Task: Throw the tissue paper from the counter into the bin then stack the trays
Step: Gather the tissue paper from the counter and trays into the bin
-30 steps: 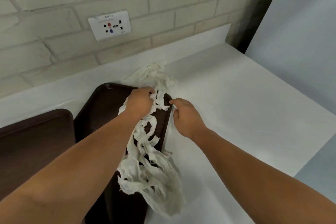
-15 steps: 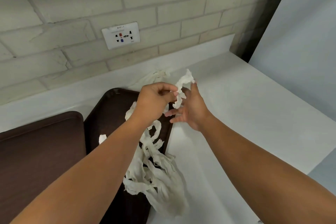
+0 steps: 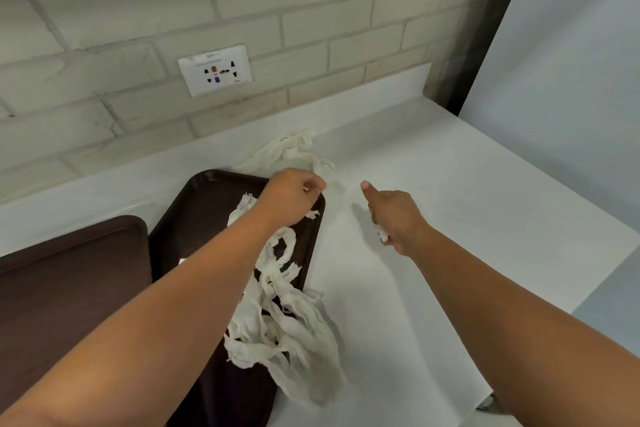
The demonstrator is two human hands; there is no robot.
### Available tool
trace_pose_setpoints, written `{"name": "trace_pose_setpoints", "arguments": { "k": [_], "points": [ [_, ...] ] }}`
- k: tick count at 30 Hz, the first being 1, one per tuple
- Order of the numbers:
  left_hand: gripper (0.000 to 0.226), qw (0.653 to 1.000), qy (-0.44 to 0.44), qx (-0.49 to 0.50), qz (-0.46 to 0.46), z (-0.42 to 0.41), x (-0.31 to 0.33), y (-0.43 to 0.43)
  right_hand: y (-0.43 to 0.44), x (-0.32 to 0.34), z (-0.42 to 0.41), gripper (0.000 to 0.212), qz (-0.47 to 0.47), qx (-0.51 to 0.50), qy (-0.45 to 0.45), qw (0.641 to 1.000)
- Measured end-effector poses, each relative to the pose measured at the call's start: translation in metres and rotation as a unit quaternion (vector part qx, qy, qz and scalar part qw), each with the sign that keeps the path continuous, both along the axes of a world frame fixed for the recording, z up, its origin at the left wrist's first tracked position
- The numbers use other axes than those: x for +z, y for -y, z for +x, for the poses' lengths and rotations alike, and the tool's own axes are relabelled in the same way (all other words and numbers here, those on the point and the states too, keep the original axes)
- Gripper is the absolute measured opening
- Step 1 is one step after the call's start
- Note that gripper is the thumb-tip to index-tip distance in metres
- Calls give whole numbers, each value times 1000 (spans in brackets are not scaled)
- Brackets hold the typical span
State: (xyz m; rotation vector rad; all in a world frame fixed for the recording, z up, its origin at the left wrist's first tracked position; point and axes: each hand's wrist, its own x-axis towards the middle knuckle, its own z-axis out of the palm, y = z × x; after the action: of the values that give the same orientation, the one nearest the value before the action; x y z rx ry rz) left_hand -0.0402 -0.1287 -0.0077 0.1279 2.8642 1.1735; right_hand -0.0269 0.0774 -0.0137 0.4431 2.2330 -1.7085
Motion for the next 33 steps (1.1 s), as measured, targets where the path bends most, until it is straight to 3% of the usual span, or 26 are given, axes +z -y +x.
{"name": "trace_pose_setpoints", "arguments": {
  "k": [3, 6, 8, 13, 17, 20, 22, 25, 29, 33],
  "points": [
    [31, 987, -2, 18, -159, -30, -16, 19, -10, -1, -3, 52, 18, 19, -39, 999],
    [68, 948, 48, -53, -310, -46, -25, 23, -19, -3, -6, 37, 7, 55, -48, 997],
    [76, 929, 69, -100, -351, -51, -30, 22, -25, -7, -6, 29, 13, 76, -39, 996],
    [30, 976, 1, -58, -211, -51, -39, 19, -30, -12, -3, 17, 28, 69, 10, 997],
    [17, 985, -17, -7, -170, -45, -39, 24, -33, -12, 1, 23, 26, 69, 5, 997],
    [30, 992, 22, -16, -126, -38, -40, 23, -39, -4, 7, 19, 35, 76, -7, 996],
    [41, 981, 58, -43, -182, -36, -39, 17, -46, 2, 11, 19, 41, 83, -17, 996],
    [31, 971, 63, -22, -228, -34, -41, 9, -61, 10, 20, 18, 44, 86, -29, 995],
    [16, 984, -17, 35, -176, -22, -37, 2, -84, 17, 33, 18, 46, 66, -40, 996],
    [21, 988, -94, 91, -86, -11, -5, -20, -114, 25, 46, 17, 50, 48, -47, 996]
  ]
}}
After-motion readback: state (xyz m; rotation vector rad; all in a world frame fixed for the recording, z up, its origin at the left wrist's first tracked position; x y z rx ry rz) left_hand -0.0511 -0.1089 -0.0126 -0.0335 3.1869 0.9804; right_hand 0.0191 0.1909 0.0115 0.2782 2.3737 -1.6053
